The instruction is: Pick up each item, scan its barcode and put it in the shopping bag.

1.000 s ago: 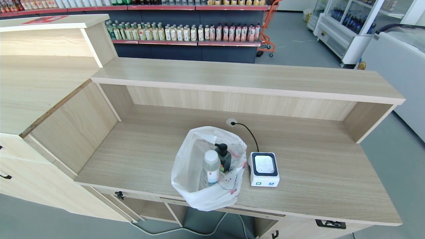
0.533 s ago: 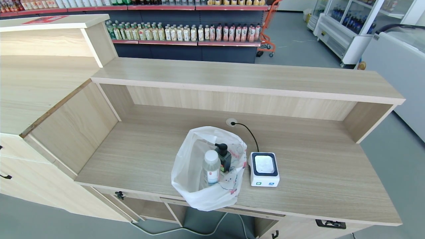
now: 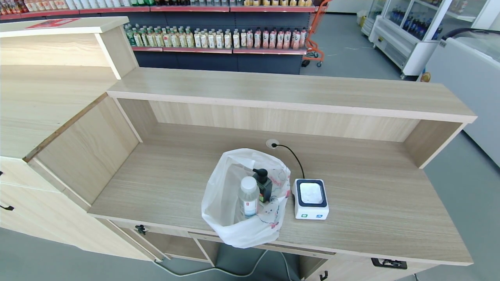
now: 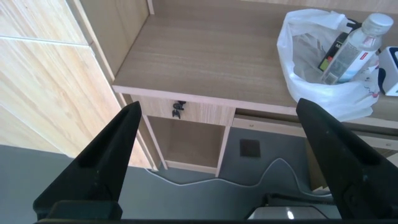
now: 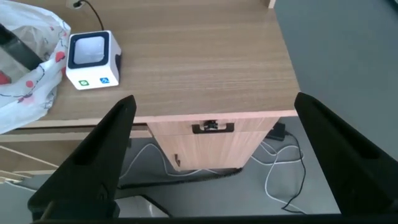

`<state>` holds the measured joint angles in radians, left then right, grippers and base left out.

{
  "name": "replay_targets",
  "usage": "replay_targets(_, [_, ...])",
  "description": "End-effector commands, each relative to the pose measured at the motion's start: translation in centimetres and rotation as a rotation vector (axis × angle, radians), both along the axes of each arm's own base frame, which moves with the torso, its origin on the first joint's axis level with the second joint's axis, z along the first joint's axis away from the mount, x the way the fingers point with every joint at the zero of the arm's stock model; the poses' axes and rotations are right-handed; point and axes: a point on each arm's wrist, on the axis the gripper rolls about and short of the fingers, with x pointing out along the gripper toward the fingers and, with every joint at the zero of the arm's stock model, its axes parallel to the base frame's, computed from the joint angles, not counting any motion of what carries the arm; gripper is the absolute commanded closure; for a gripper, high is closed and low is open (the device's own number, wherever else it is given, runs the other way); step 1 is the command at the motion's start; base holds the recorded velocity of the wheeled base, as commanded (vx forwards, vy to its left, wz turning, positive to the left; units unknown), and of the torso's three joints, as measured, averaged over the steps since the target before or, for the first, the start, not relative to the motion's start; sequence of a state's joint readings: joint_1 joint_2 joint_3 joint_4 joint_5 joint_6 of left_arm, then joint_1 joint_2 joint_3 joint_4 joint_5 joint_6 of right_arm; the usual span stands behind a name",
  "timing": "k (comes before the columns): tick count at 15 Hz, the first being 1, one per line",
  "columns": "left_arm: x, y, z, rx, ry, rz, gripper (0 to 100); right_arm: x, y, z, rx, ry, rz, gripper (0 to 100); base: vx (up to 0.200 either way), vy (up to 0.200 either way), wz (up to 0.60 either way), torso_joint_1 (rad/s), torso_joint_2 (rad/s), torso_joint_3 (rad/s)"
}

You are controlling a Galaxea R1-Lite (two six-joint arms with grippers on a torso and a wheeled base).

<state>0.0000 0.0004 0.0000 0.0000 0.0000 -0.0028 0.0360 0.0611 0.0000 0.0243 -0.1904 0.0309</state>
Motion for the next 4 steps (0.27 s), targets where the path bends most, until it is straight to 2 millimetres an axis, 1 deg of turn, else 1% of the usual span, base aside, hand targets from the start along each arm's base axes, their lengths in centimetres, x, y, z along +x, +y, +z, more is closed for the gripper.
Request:
replay_targets(1, [0.00, 0.00, 0.00, 0.000, 0.000, 0.000, 0, 0.05, 0.00, -0.01, -0.001, 0.008, 0.000, 0, 0.000, 0.000, 0.00, 0.000, 0.00, 0.000])
replay_targets(4, [0.00, 0.00, 0.00, 0.000, 0.000, 0.000, 0, 0.05, -0.01, -0.01, 0.001, 0.008, -0.002, 0, 0.000, 0.000, 0.00, 0.000, 0.00, 0.000])
